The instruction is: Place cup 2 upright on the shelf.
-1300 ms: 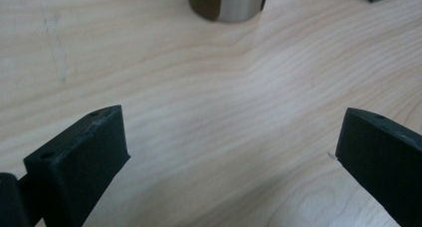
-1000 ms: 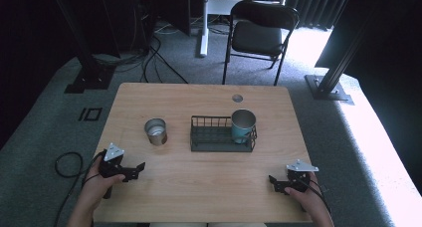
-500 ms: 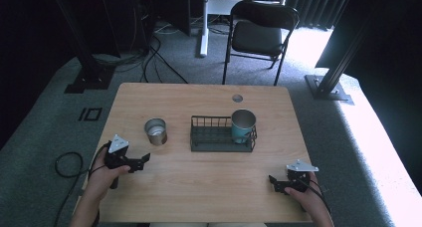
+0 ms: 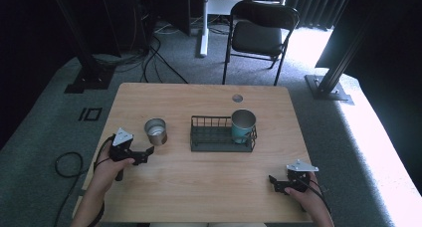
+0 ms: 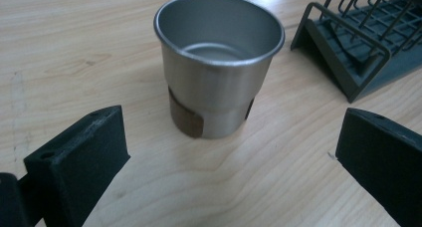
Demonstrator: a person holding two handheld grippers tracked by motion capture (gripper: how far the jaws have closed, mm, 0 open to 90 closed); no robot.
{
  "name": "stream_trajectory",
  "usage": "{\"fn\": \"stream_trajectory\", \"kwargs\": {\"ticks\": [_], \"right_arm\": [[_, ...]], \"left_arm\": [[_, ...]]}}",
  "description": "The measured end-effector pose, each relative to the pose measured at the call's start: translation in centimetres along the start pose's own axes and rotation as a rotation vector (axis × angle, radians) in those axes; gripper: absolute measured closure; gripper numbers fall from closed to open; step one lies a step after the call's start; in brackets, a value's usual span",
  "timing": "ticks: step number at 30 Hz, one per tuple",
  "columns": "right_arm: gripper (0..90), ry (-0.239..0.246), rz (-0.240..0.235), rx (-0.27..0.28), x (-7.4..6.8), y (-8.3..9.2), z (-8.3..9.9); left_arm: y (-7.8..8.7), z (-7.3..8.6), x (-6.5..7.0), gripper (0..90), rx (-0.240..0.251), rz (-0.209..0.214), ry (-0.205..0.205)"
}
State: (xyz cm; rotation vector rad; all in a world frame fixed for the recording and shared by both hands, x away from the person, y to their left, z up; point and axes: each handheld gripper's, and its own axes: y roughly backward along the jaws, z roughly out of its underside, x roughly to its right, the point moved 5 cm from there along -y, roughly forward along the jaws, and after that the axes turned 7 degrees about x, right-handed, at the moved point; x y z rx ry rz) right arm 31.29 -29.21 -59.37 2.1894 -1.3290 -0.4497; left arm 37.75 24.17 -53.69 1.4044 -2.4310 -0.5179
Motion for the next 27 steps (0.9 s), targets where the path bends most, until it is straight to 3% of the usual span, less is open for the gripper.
{"fn": "stream_trajectory", "kwargs": {"ticks": [27], "right_arm": [[10.8,0.0,0.0,0.0,0.0,0.0,0.0]], "left_arm": [[-4.3,-2.2,-0.2,0.4,0.044,-0.026,-0.037]]}}
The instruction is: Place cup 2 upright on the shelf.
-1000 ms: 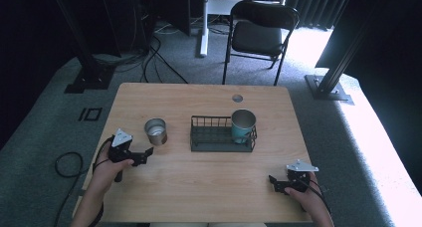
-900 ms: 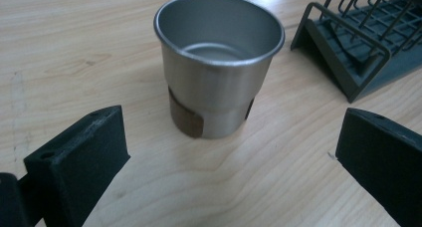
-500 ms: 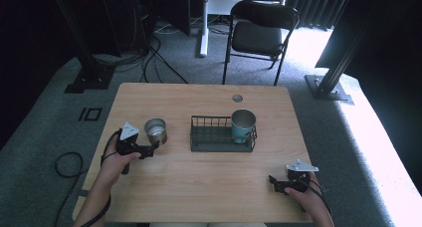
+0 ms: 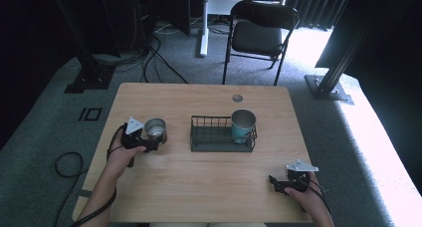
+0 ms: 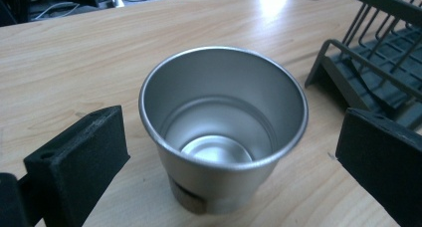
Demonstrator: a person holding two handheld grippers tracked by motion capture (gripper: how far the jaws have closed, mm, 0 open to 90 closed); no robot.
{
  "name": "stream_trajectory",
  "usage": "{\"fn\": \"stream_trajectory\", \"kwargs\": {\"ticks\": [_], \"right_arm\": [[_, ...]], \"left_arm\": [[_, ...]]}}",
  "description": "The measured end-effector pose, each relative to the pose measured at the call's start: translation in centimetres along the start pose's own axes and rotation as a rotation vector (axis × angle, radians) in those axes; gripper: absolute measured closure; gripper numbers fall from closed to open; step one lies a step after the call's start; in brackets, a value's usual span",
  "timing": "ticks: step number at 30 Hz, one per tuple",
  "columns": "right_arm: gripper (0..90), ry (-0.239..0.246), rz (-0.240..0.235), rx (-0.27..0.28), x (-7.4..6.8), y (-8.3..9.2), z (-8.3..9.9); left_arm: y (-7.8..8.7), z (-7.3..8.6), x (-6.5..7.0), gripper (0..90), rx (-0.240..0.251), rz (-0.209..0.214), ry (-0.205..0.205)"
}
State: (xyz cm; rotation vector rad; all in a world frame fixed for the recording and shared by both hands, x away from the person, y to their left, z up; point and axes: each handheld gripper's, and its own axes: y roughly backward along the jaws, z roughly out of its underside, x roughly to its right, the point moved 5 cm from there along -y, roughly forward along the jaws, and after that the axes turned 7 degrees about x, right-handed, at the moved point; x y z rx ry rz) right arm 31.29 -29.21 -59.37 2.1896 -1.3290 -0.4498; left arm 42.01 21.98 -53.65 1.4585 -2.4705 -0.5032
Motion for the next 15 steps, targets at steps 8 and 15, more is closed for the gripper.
{"fn": "stream_trajectory", "kwargs": {"ticks": [8,15], "right_arm": [[10.8,0.0,0.0,0.0,0.0,0.0,0.0],[10.8,0.0,0.0,0.0,0.0,0.0,0.0]], "left_arm": [[-1.1,-0.3,0.1,0.4,0.021,-0.008,-0.011],[-1.9,-0.2,0.4,0.4,0.022,-0.004,-0.016]]}}
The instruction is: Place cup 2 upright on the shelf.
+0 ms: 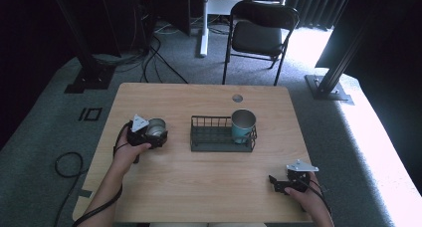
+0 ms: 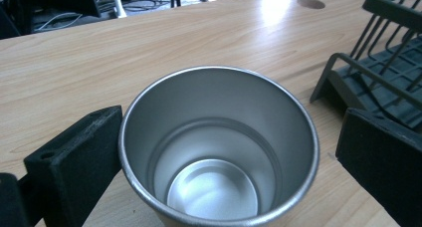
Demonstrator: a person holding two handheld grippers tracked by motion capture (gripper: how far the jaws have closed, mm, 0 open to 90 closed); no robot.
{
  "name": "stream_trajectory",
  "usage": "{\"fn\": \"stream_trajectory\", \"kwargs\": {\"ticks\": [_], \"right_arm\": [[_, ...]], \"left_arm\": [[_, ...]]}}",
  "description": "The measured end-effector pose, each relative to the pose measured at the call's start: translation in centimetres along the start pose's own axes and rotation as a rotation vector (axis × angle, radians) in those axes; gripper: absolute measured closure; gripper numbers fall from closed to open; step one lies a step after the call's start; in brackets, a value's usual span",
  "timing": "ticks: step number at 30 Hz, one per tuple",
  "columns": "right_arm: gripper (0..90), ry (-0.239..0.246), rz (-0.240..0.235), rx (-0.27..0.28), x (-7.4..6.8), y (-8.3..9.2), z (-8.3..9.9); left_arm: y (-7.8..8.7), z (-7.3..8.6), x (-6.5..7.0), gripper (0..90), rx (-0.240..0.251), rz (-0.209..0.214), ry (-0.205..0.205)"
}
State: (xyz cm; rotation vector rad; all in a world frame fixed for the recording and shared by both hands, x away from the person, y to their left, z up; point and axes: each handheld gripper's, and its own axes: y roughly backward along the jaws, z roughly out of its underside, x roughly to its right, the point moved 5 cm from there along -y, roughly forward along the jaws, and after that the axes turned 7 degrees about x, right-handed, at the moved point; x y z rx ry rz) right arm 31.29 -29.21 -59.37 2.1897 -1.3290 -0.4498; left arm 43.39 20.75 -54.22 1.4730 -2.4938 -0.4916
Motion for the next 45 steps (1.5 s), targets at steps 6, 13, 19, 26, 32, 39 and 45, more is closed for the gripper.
{"fn": "stream_trajectory", "kwargs": {"ticks": [6,13,19,26,32,39,45], "right_arm": [[10.8,0.0,0.0,0.0,0.0,0.0,0.0],[10.8,0.0,0.0,0.0,0.0,0.0,0.0],[10.8,0.0,0.0,0.0,0.0,0.0,0.0],[10.8,0.0,0.0,0.0,0.0,0.0,0.0],[10.8,0.0,0.0,0.0,0.0,0.0,0.0],[10.8,0.0,0.0,0.0,0.0,0.0,0.0],[10.8,0.0,0.0,0.0,0.0,0.0,0.0]], "left_arm": [[-0.5,0.2,-0.4,0.4,0.004,-0.027,0.007],[-0.8,0.5,-0.5,7.8,0.008,-0.036,0.022],[-0.9,0.4,-0.5,13.7,0.004,-0.049,0.021],[-0.6,0.1,-0.8,14.0,-0.003,-0.048,0.035],[-0.1,-0.7,-0.8,14.1,0.009,-0.038,0.036],[0.5,-2.2,-0.2,14.1,0.034,-0.012,0.027],[1.0,-3.8,0.5,14.1,0.059,0.007,0.026]]}}
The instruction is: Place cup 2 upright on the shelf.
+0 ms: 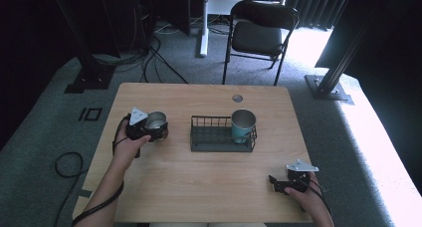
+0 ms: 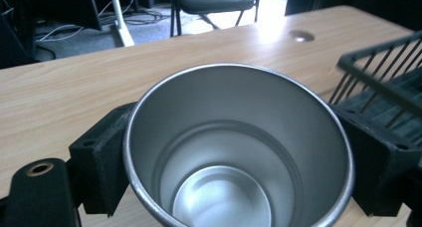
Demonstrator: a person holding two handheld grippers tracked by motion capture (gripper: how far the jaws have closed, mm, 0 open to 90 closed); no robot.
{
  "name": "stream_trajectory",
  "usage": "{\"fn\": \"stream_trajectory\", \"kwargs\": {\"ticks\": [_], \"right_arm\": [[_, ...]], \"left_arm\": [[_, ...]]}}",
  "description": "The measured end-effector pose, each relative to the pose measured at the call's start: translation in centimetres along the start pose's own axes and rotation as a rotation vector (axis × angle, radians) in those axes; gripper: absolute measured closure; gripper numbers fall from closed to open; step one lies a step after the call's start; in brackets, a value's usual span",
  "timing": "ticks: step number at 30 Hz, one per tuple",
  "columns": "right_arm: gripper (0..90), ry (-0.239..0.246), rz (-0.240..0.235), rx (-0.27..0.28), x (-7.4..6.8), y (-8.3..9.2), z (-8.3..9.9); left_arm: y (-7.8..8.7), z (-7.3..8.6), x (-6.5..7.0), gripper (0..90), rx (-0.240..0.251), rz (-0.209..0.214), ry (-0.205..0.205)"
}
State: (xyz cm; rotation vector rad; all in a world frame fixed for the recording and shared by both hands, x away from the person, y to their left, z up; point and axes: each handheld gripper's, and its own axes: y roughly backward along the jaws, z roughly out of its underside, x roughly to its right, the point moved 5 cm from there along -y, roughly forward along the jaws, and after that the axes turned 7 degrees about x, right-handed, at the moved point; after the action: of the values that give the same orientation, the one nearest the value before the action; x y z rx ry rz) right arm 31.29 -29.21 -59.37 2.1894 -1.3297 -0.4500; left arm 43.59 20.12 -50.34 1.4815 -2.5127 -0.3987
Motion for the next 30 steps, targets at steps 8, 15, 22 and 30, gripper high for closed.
{"fn": "stream_trajectory", "kwargs": {"ticks": [8,15,22,30], "right_arm": [[10.9,0.0,0.0,0.0,0.0,0.0,0.0],[10.9,0.0,0.0,0.0,0.0,0.0,0.0],[10.9,0.0,0.0,0.0,0.0,0.0,0.0],[10.9,0.0,0.0,0.0,0.0,0.0,0.0]], "left_arm": [[0.5,-2.0,0.7,14.0,0.026,0.012,-0.036],[0.6,-3.5,1.7,14.0,0.036,0.05,-0.05],[0.7,-5.0,2.9,14.0,0.056,0.076,-0.079],[0.6,-6.4,4.2,14.1,0.064,0.118,-0.09]]}}
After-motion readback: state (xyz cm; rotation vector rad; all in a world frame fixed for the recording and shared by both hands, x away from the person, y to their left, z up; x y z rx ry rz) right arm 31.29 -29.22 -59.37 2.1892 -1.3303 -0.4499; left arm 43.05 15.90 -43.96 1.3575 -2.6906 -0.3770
